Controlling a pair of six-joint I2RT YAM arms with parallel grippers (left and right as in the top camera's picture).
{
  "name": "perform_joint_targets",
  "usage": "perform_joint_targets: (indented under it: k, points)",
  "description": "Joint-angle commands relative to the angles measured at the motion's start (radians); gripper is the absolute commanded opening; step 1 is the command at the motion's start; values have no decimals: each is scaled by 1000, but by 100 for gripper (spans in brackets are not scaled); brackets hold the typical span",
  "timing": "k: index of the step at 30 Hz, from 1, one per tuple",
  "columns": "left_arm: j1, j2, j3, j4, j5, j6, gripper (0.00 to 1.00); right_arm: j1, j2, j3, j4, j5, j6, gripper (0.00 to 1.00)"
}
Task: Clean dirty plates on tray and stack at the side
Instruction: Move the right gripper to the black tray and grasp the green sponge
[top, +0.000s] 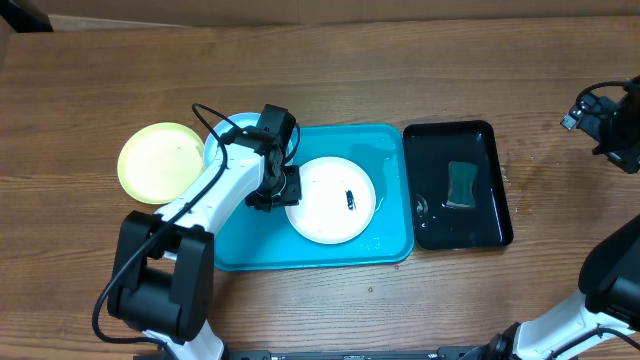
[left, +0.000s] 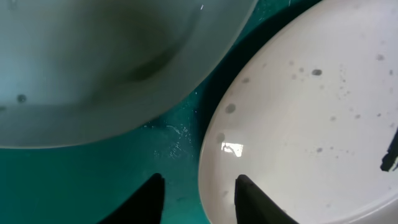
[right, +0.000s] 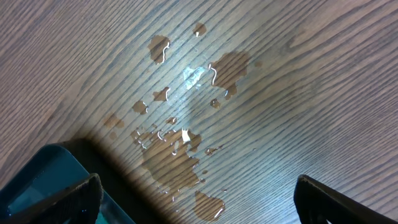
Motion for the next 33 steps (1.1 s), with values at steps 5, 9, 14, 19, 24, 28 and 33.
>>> perform_joint_targets:
  k: [5,9,14,19,24,28,33]
  points:
    - [-8,34,-6,14,-3,14,25,-1,-21,4,5,-5,8,100]
    - [-8,40,-6,19,-3,14,25,-1,-21,4,5,-5,8,100]
    - [-10,48,-6,20,1,14,20,-1,-21,4,48,-5,8,100]
    - [-13,48,-6,25,1,14,17,-1,-21,4,179,-91,8,100]
    - [-13,48,-6,25,1,14,18,-1,-21,5,127,-411,-35,100]
    - [-14,48,-6,31,1,-3,19,40,-21,4,4,-573,-216,100]
    - [-14,48,-6,40,0,-20,20,153,-21,-12,-129,-441,-222,100]
